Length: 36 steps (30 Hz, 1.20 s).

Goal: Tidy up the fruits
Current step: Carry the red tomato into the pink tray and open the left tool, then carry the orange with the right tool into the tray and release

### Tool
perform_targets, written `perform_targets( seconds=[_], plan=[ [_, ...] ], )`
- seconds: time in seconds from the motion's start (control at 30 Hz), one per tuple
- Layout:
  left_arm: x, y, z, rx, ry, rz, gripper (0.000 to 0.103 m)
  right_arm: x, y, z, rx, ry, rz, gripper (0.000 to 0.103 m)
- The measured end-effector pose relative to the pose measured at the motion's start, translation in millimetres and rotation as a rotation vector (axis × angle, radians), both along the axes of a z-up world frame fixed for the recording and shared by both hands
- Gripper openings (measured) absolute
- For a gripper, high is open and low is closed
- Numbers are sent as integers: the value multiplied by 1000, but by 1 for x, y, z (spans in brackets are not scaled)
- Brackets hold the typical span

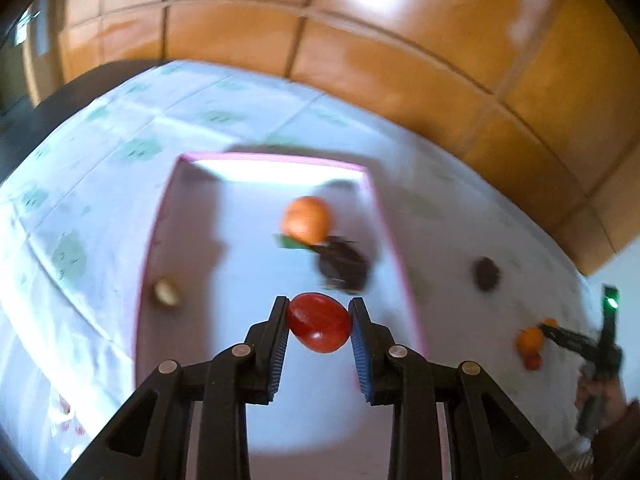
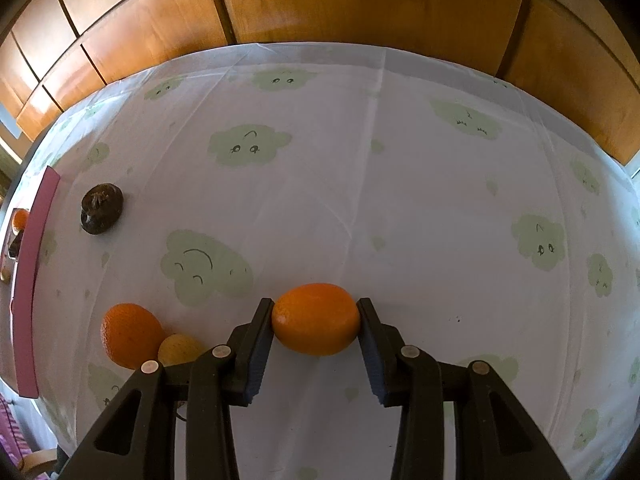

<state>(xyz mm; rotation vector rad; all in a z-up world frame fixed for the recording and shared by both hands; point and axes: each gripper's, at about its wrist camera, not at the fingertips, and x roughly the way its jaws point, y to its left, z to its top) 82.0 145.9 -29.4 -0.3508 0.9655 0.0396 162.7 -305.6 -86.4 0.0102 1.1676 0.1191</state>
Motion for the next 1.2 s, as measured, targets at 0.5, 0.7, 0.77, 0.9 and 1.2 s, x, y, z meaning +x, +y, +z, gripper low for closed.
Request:
perform_targets(
  seconds=[0.5, 0.7, 0.77, 0.9, 1.2],
  plan=[
    [51, 36, -32, 96, 68, 75, 30, 2, -1, -1, -4, -2, 7, 42],
    [49, 32, -31, 131, 64, 93, 42, 2, -3, -2, -8, -4, 10, 42],
    [41, 28, -23, 150, 33, 105, 42, 2, -2, -2, -8, -4, 10, 42],
    [20, 12, -5, 188, -34, 111, 47, 3, -4, -2, -9, -4, 10, 42],
    [-14, -26, 16, 212, -112, 79, 52, -1, 2, 0, -18, -5, 8, 42]
  ],
)
